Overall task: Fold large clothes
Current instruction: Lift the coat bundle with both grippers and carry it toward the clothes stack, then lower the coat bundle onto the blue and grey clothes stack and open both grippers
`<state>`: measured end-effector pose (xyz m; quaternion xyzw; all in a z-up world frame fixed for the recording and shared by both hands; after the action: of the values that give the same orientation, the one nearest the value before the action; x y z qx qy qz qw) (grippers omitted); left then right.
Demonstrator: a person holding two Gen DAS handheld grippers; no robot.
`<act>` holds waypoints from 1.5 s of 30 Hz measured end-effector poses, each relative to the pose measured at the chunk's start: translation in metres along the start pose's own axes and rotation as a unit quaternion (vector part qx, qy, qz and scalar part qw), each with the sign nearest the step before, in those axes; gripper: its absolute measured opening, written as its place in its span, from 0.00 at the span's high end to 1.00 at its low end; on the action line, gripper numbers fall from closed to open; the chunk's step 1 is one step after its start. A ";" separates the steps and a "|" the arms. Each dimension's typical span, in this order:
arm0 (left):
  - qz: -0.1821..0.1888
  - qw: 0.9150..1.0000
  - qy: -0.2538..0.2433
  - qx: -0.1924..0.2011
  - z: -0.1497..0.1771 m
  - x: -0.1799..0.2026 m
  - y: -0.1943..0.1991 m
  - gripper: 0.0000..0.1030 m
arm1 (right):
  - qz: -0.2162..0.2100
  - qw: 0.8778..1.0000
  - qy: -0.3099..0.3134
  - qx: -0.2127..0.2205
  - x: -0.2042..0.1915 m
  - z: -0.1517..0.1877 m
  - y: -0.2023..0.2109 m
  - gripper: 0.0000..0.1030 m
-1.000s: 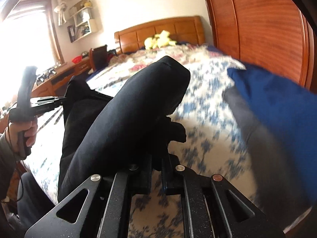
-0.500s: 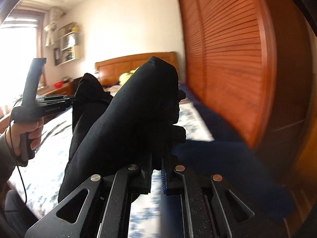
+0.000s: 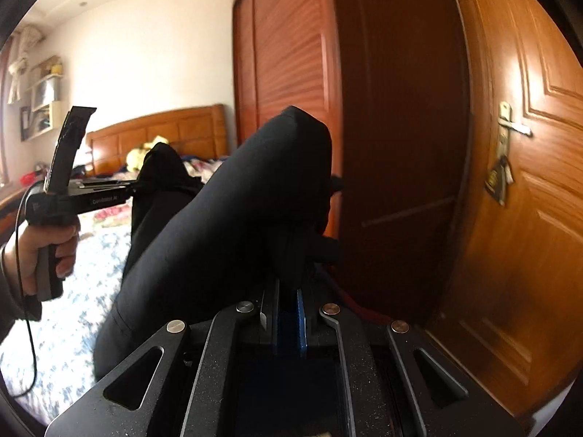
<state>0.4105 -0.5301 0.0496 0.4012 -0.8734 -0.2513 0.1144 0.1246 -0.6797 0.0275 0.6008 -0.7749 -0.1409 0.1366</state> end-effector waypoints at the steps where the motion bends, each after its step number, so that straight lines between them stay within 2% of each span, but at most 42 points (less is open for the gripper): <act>1: -0.003 1.000 -0.009 -0.004 0.003 0.003 0.000 0.94 | 0.005 1.000 0.002 -0.006 0.001 0.003 0.000 0.95; 4: -0.005 1.000 -0.012 -0.004 0.009 0.002 0.008 0.92 | 0.019 1.000 -0.001 -0.021 0.005 0.018 -0.002 0.95; 9: 0.016 1.000 -0.017 -0.004 0.018 0.005 0.030 0.79 | 0.037 0.998 -0.017 -0.039 0.015 0.028 0.005 0.93; 11: 0.022 1.000 -0.018 -0.002 0.021 0.005 0.041 0.74 | 0.042 0.999 -0.015 -0.032 0.015 0.026 0.013 0.93; 16: 0.034 0.999 -0.007 0.013 0.040 0.000 0.082 0.72 | 0.063 0.998 0.001 -0.005 0.006 0.003 0.040 0.88; 19: 0.032 0.999 -0.014 0.027 0.052 0.000 0.108 0.70 | 0.057 0.998 0.022 0.020 -0.013 -0.023 0.053 0.80; 20: 0.034 0.999 -0.013 0.028 0.056 -0.001 0.114 0.68 | 0.052 0.998 0.031 0.029 -0.021 -0.032 0.055 0.74; 21: 0.037 0.999 -0.012 0.028 0.061 -0.001 0.123 0.67 | 0.044 0.998 0.040 0.033 -0.030 -0.040 0.054 0.64; 23: 0.043 0.998 -0.014 0.032 0.069 -0.001 0.138 0.66 | 0.031 0.998 0.049 0.029 -0.042 -0.050 0.045 0.53; 27: 0.047 0.998 -0.019 0.036 0.087 -0.001 0.166 0.64 | 0.020 0.998 0.062 -0.007 -0.054 -0.057 0.012 0.53; 30: 0.048 0.998 -0.022 0.043 0.099 -0.001 0.184 0.63 | 0.027 0.997 0.057 -0.054 -0.041 -0.046 -0.019 0.53; 34: 0.068 0.996 -0.021 0.048 0.114 0.002 0.207 0.57 | 0.053 0.992 0.016 -0.111 -0.010 -0.010 -0.047 0.53; 36: 0.067 0.996 -0.021 0.057 0.121 0.004 0.217 0.46 | 0.058 0.986 0.008 -0.156 -0.003 0.018 -0.061 0.53; 37: 0.065 0.996 -0.020 0.063 0.122 0.004 0.221 0.45 | 0.056 0.983 0.005 -0.177 0.000 0.033 -0.068 0.53; 39: 0.063 0.995 -0.017 0.073 0.126 0.003 0.230 0.45 | 0.059 0.983 -0.004 -0.175 0.005 0.044 -0.065 0.53; 45: 0.061 0.995 -0.005 0.075 0.134 -0.006 0.245 0.44 | 0.078 0.984 -0.017 -0.158 0.005 0.043 -0.052 0.53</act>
<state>0.2028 -0.3439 0.0659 0.3529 -0.9134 -0.1795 0.0946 0.1530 -0.6943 -0.0318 0.5065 -0.7898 -0.2608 0.2270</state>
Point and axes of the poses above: each gripper's, at about its wrist camera, not at the fingertips, and y roughly against the way its jaws point, x to its right, z to its underside, the point moved 4 cm from there along -y, roughly the way its jaws point, and after that the axes turned 2 degrees about y, right-handed, at the moved point
